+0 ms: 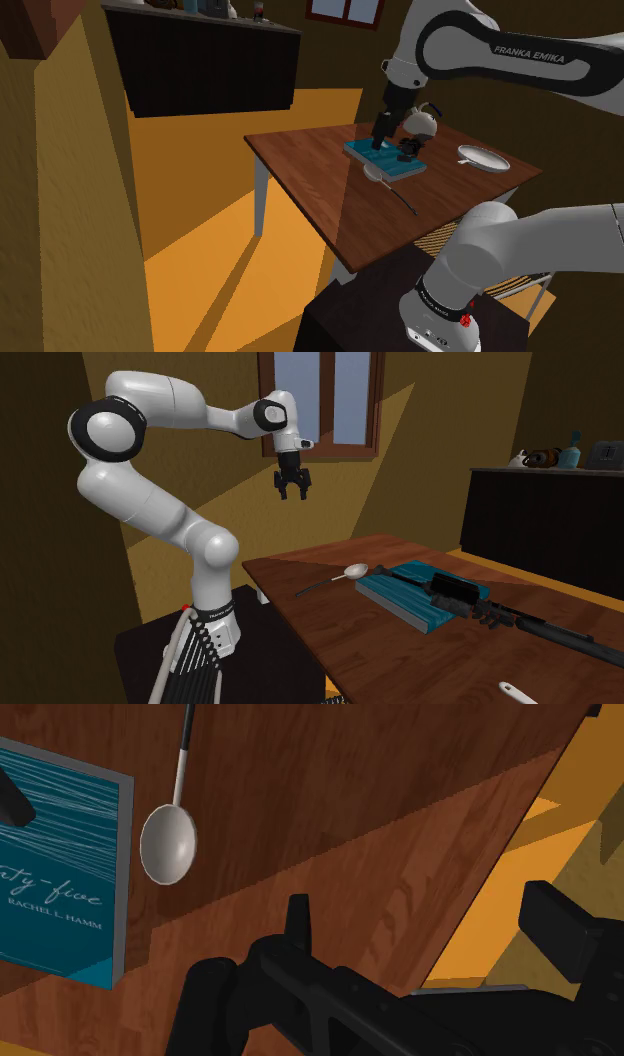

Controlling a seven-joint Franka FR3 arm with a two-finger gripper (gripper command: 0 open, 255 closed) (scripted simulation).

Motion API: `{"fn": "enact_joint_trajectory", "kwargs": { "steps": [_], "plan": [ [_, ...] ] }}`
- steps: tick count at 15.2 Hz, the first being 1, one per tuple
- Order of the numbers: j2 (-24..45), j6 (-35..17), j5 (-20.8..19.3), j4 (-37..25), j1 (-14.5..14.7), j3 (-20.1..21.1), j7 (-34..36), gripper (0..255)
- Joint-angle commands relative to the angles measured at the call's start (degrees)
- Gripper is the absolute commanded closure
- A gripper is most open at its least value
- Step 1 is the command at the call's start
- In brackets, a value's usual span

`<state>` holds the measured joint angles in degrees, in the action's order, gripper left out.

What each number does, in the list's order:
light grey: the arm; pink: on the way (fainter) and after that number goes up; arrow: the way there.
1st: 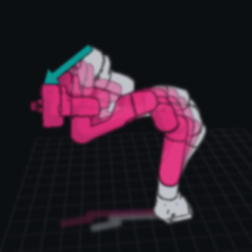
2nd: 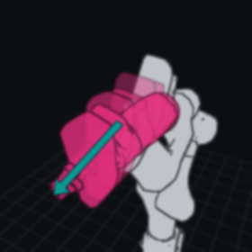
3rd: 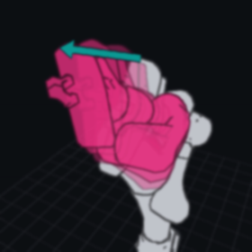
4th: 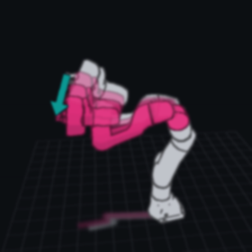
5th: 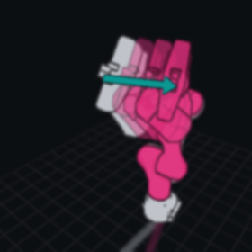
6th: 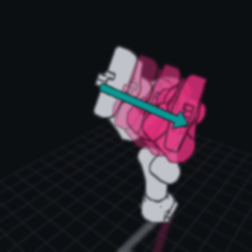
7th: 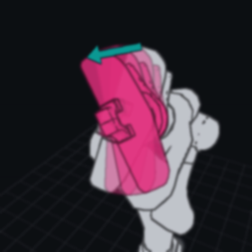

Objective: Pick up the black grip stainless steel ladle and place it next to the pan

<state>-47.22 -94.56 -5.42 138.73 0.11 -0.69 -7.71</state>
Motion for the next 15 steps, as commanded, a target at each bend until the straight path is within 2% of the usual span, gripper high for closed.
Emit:
{"fn": "enact_joint_trajectory", "kwargs": {
  "steps": [1, 8, 15],
  "plan": [
    [0.0, 0.0, 0.0, 0.0, 0.0, 0.0, 0.0, 0],
    [2.3, -10.4, -4.1, 8.2, -4.8, -5.1, 0.3, 0],
    [8.1, -21.9, -8.5, 13.9, -10.2, -10.7, 0.8, 0]
  ]
}}
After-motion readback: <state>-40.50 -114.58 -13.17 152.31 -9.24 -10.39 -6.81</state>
